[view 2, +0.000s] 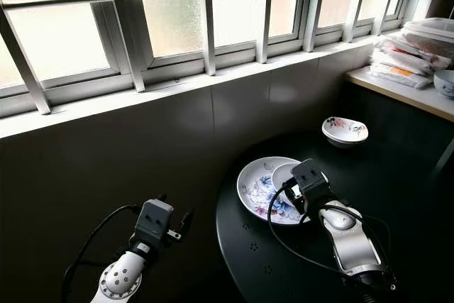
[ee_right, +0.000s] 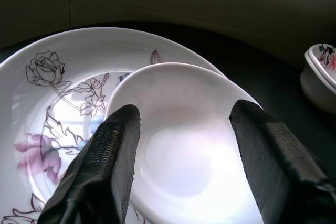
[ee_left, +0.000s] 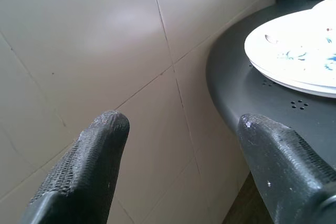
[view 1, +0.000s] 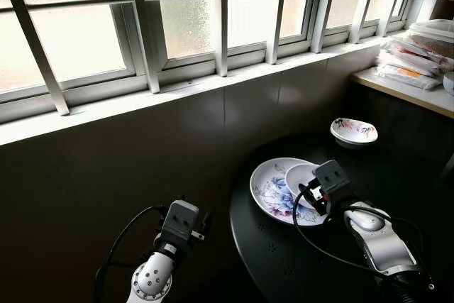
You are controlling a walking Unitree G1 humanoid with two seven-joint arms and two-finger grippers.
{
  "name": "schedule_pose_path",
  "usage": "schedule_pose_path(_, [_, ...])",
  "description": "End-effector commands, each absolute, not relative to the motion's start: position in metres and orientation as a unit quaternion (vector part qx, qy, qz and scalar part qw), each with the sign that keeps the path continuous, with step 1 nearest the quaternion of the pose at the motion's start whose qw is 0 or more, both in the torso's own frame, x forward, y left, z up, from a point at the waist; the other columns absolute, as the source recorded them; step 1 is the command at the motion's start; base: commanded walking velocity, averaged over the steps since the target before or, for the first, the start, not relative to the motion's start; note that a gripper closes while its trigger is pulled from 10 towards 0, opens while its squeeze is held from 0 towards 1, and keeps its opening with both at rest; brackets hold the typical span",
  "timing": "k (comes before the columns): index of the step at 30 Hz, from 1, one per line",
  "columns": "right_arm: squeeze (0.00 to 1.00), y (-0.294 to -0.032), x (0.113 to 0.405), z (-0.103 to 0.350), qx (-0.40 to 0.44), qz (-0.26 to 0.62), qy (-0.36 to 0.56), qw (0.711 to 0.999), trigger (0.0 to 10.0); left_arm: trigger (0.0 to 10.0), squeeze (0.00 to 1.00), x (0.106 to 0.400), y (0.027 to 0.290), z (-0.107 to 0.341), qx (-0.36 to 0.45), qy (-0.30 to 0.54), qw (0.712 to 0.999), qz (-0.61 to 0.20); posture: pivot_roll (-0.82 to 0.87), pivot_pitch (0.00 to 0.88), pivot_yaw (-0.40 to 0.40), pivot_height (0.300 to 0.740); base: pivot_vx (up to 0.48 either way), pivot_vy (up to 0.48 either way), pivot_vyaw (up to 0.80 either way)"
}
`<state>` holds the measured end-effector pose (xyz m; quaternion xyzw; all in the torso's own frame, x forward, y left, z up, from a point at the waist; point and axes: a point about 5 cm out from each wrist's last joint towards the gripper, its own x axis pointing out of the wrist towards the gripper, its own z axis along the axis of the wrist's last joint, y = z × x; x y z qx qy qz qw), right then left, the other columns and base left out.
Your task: Kitchen organization
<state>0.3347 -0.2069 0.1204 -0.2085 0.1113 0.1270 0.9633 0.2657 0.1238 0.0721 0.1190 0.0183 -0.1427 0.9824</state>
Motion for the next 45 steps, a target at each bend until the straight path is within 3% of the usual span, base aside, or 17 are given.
schedule_pose_path(1, [0.0, -0.205, 0.338, 0.125, -0.206, 0.136, 0.104, 0.963, 10.0, 10.0, 0.0, 0.268, 0.126, 0.073, 0.119, 0.017, 0.983, -0.14, -0.04, 0.0, 0.008, 0.74, 0.0, 0.0, 0.0])
schedule_pose_path(20, [0.0, -0.217, 0.331, 0.097, -0.198, 0.194, 0.203, 0.939, 10.0, 10.0, 0.0, 0.268, 0.126, 0.073, 0.118, 0.019, 0.983, -0.141, -0.04, 0.0, 0.008, 0.74, 0.0, 0.0, 0.0])
schedule_pose_path(21, [0.0, -0.219, 0.331, 0.096, -0.196, 0.196, 0.211, 0.937, 6.1, 10.0, 0.0, 0.268, 0.126, 0.073, 0.118, 0.019, 0.983, -0.141, -0.04, 0.0, 0.008, 0.74, 0.0, 0.0, 0.0])
schedule_pose_path(22, [0.0, -0.22, 0.331, 0.095, -0.196, 0.198, 0.216, 0.936, 4.7, 10.0, 0.0, 0.268, 0.126, 0.073, 0.118, 0.019, 0.983, -0.141, -0.04, 0.0, 0.008, 0.74, 0.0, 0.0, 0.0])
schedule_pose_path(24, [0.0, -0.223, 0.331, 0.093, -0.198, 0.199, 0.224, 0.933, 0.0, 10.0, 0.0, 0.268, 0.126, 0.073, 0.117, 0.019, 0.983, -0.141, -0.04, 0.0, 0.005, 0.74, 0.0, 0.0, 0.0])
schedule_pose_path(32, [0.0, -0.225, 0.331, 0.093, -0.227, 0.207, 0.222, 0.925, 0.0, 10.0, 0.0, 0.268, 0.126, 0.072, 0.116, 0.02, 0.983, -0.141, -0.04, 0.0, 0.005, 0.74, 0.0, 0.0, 0.0])
schedule_pose_path(45, [0.0, -0.209, 0.339, 0.122, -0.422, 0.202, 0.107, 0.877, 0.0, 10.0, 0.0, 0.268, 0.126, 0.072, 0.113, 0.022, 0.983, -0.142, -0.04, 0.0, 0.007, 0.74, 0.0, 0.0, 0.0])
